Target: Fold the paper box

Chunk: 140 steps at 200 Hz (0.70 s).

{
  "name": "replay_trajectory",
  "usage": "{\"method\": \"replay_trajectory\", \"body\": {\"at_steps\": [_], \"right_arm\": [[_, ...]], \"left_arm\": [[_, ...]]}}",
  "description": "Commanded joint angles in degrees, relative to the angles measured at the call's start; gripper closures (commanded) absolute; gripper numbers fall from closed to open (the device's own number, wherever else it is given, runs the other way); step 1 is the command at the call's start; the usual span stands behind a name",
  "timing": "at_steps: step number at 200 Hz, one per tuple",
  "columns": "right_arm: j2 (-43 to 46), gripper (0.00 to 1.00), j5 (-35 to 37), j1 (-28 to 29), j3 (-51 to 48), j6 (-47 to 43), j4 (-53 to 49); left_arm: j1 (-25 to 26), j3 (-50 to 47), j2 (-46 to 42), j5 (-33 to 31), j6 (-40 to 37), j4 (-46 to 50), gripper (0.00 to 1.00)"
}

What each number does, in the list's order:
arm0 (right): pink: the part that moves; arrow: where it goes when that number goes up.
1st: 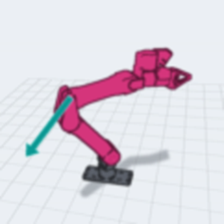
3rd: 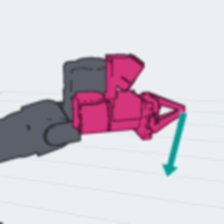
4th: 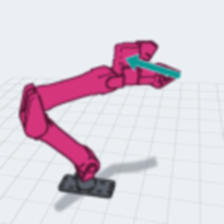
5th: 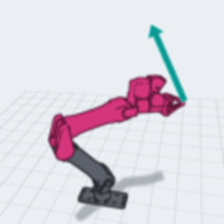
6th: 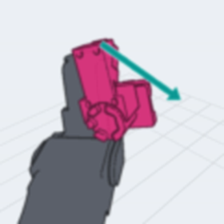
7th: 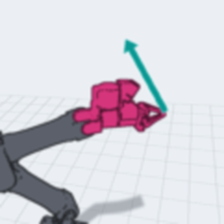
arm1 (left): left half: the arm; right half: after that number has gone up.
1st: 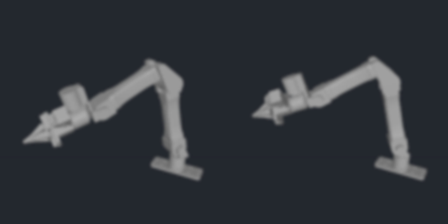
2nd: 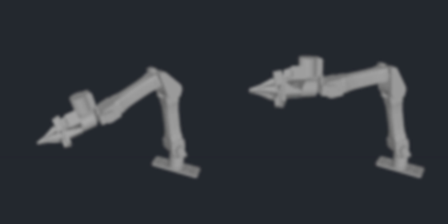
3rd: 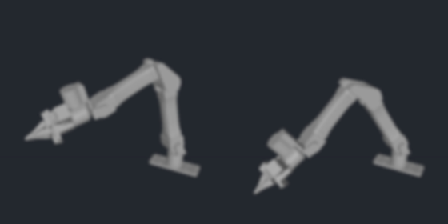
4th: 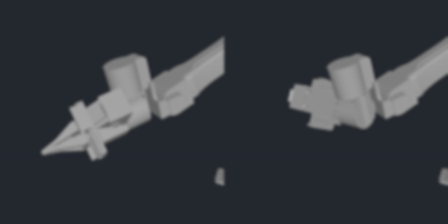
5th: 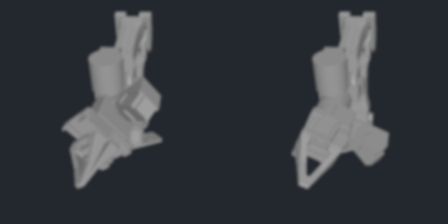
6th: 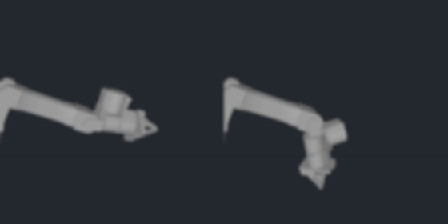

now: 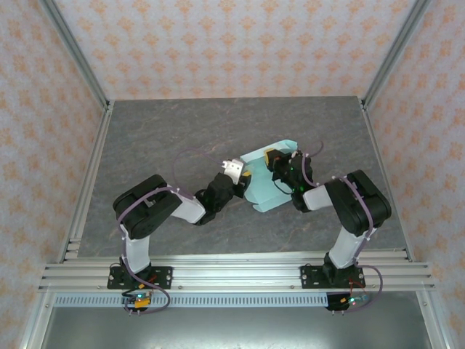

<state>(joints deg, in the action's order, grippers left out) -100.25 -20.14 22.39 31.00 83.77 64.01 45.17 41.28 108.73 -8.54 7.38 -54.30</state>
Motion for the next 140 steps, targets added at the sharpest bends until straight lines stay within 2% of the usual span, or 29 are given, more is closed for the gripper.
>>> {"method": "replay_trajectory", "body": {"at_steps": [1, 29, 77, 91, 103, 122, 140], "right_arm": [[-0.4, 0.96, 1.3, 1.5, -1.5, -0.1, 5.3], [0.4, 0.98, 4.8, 3.6, -3.5, -0.1, 5.7], [2.4, 0.98, 13.4, 8.4, -6.5, -0.1, 5.7], [2.9, 0.96, 14.9, 9.1, -6.9, 0.2, 5.4], [3.5, 0.95, 16.0, 9.7, -7.2, 0.5, 4.8], [5.0, 0.88, 17.2, 10.3, -7.8, 0.4, 3.6], [7.6, 0.76, 17.5, 10.5, -8.3, -0.1, 1.3]], "left_arm": [[0.4, 2.6, 0.3, -7.1, -0.3, 2.5, 0.66], [0.6, 4.1, 2.5, -12.5, 1.7, 3.6, 0.64], [0.6, 6.2, 4.5, -15.9, 3.6, 4.0, 0.66], [0.6, 6.8, 5.2, -16.3, 3.8, 3.8, 0.68], [0.6, 6.8, 5.7, -16.4, 4.3, 3.5, 0.73], [0.6, 6.5, 6.0, -15.7, 4.4, 2.4, 0.79], [0.6, 5.9, 5.9, -15.0, 3.6, 2.0, 0.83]]}}
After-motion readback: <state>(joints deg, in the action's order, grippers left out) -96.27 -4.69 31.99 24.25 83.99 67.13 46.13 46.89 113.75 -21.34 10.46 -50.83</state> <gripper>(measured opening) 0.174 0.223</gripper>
